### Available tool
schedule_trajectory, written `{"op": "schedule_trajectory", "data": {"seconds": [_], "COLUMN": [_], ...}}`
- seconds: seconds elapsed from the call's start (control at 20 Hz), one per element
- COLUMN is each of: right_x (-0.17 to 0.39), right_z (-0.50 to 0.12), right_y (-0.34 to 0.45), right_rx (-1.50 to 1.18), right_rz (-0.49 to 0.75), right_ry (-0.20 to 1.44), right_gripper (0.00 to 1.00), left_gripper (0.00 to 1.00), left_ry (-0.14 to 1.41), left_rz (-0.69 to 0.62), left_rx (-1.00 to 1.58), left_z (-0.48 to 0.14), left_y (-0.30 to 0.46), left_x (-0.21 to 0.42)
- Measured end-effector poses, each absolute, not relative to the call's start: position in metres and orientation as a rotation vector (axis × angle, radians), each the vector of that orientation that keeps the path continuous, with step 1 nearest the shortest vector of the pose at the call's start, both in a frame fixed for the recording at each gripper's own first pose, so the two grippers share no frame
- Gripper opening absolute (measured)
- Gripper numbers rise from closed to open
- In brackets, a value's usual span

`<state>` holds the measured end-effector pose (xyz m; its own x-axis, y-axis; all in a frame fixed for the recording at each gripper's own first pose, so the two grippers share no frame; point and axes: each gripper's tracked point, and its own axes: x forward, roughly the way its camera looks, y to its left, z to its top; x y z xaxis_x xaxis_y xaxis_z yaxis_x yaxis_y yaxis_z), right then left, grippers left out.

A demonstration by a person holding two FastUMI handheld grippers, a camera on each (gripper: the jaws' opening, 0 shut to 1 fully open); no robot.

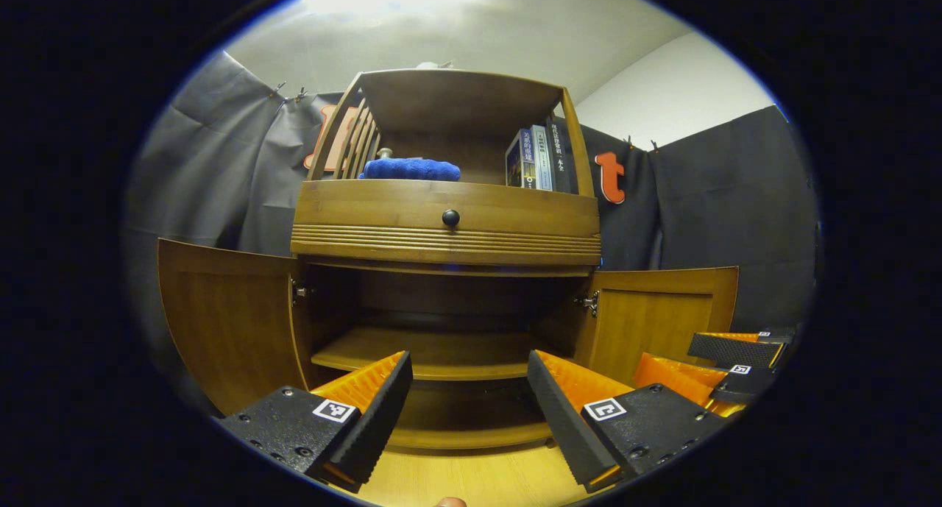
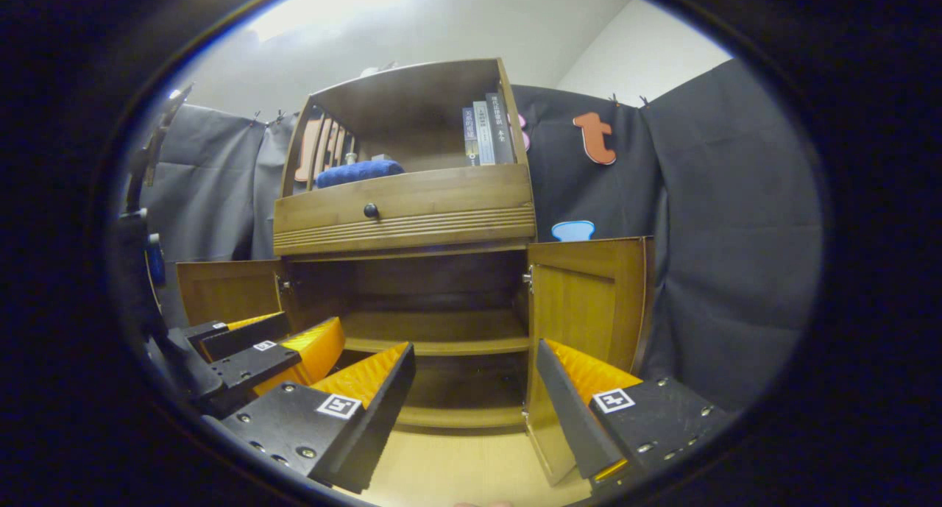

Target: Open the right door of the double-door shoe cabinet with the right hand, and open the left door with the left hand.

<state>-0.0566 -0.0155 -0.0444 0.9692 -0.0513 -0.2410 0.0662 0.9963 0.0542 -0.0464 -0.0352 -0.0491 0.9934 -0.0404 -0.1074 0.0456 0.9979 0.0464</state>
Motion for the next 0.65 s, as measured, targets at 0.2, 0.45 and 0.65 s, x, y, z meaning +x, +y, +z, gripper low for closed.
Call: {"op": "schedule_trajectory", "data": {"seconds": [0.2,0.45,0.65], "right_x": [-0.057,-0.059,-0.059], "right_z": [-0.047,-0.049,-0.050], "right_y": [-0.020,-0.031,-0.044], "right_rx": [0.061,0.070,0.078], "right_rz": [-0.059,-0.075,-0.093], "right_ry": [0.244,0.245,0.243], "right_gripper": [0.94,0.94,0.99], "left_gripper": [0.95,0.95,0.95], "left_ry": [0.111,0.119,0.125], "left_rz": [-0.047,-0.068,-0.084], "left_rx": [0.060,0.080,0.087], "left_z": [-0.050,-0.055,-0.058], "left_y": [-0.038,-0.050,-0.061], "left_x": [-0.047,-0.045,-0.044]}}
